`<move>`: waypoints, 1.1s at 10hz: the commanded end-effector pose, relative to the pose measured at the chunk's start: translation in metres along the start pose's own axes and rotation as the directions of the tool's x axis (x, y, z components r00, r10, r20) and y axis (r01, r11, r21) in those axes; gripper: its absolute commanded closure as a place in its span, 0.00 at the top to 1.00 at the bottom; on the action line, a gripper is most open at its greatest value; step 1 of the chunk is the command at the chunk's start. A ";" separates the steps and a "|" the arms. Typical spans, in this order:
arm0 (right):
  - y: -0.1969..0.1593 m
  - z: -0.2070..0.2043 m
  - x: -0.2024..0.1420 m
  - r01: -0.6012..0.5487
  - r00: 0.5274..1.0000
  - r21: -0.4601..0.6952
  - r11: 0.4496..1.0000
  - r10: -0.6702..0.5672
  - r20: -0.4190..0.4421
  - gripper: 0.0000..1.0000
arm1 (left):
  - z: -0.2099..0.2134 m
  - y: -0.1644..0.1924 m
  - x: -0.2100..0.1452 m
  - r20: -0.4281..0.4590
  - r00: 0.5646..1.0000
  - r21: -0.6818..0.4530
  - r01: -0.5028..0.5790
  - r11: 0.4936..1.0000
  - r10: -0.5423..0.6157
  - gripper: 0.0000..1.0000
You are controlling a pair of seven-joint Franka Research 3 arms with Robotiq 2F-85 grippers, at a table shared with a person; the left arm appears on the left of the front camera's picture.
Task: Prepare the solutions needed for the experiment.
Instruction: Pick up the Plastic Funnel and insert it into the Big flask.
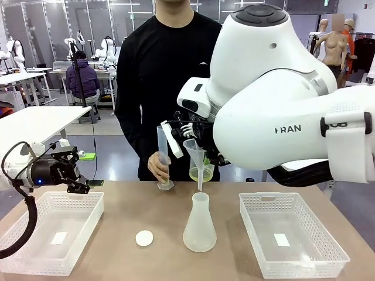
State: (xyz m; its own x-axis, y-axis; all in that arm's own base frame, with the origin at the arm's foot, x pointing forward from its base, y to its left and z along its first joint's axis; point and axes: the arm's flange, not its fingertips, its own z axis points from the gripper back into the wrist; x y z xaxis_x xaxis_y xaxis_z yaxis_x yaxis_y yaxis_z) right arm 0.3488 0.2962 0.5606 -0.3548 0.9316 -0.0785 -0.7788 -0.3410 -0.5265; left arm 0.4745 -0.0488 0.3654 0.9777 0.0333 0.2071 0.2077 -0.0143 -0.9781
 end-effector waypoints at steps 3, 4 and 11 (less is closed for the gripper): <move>0.004 -0.019 0.003 0.015 0.999 -0.044 0.999 -0.017 -0.044 0.06 | -0.002 -0.004 0.000 0.011 1.000 -0.009 0.009 1.000 -0.009 1.00; 0.005 -0.022 0.003 0.016 0.998 -0.048 0.999 -0.019 -0.055 0.06 | -0.002 -0.004 0.000 0.011 1.000 -0.009 0.009 1.000 -0.009 1.00; 0.012 -0.050 -0.001 0.026 0.999 -0.018 0.999 -0.026 -0.034 0.06 | -0.002 -0.004 0.000 0.011 1.000 -0.009 0.009 1.000 -0.009 1.00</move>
State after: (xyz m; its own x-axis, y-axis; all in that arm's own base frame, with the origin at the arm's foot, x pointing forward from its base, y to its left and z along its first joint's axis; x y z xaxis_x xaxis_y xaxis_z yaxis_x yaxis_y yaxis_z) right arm 0.3627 0.2963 0.5194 -0.3363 0.9365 -0.0989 -0.7861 -0.3370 -0.5181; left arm 0.4745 -0.0488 0.3654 0.9777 0.0333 0.2071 0.2077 -0.0143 -0.9781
